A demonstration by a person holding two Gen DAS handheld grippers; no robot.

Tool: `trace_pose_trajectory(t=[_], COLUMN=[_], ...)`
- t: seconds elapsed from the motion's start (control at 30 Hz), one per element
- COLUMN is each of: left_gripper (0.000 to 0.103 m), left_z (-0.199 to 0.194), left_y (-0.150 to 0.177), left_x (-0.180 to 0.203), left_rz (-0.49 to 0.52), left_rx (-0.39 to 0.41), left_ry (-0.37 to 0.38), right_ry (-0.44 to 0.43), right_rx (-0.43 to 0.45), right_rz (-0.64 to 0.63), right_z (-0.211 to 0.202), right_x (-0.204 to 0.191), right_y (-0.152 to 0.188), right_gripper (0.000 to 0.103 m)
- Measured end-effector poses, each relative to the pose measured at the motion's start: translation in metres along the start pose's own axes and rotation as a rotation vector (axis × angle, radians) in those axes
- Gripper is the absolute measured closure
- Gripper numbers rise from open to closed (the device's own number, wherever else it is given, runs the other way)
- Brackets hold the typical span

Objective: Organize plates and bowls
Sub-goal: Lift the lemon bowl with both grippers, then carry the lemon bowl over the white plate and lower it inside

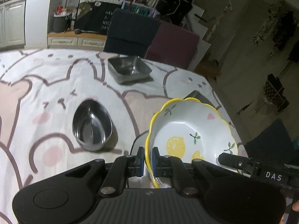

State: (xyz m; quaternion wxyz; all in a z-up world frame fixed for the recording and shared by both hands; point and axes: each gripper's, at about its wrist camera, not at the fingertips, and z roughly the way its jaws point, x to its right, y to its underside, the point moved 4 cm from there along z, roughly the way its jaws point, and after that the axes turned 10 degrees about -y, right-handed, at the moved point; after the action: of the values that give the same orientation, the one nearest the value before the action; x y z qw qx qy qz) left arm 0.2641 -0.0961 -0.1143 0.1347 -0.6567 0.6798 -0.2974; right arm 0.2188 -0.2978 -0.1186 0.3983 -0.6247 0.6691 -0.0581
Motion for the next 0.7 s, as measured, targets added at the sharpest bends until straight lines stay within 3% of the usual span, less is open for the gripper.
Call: trace_pose_trajectory(t=[0.27, 0.7], left_gripper=[0.094, 0.094], left_z=[0.022, 0.041], left_y=[0.019, 0.029], left_x=[0.005, 0.007], left_rz=[-0.003, 0.049], left_rx=[-0.072, -0.122], left_ry=[-0.005, -0.026], right_ry=[0.034, 0.065], right_rx=[-0.071, -0.175], right_rz=[0.006, -0.009], right_z=[0.011, 0.020], right_x=[0.013, 0.016], right_y=[0.014, 0.024], right_gripper=[0.089, 0.089])
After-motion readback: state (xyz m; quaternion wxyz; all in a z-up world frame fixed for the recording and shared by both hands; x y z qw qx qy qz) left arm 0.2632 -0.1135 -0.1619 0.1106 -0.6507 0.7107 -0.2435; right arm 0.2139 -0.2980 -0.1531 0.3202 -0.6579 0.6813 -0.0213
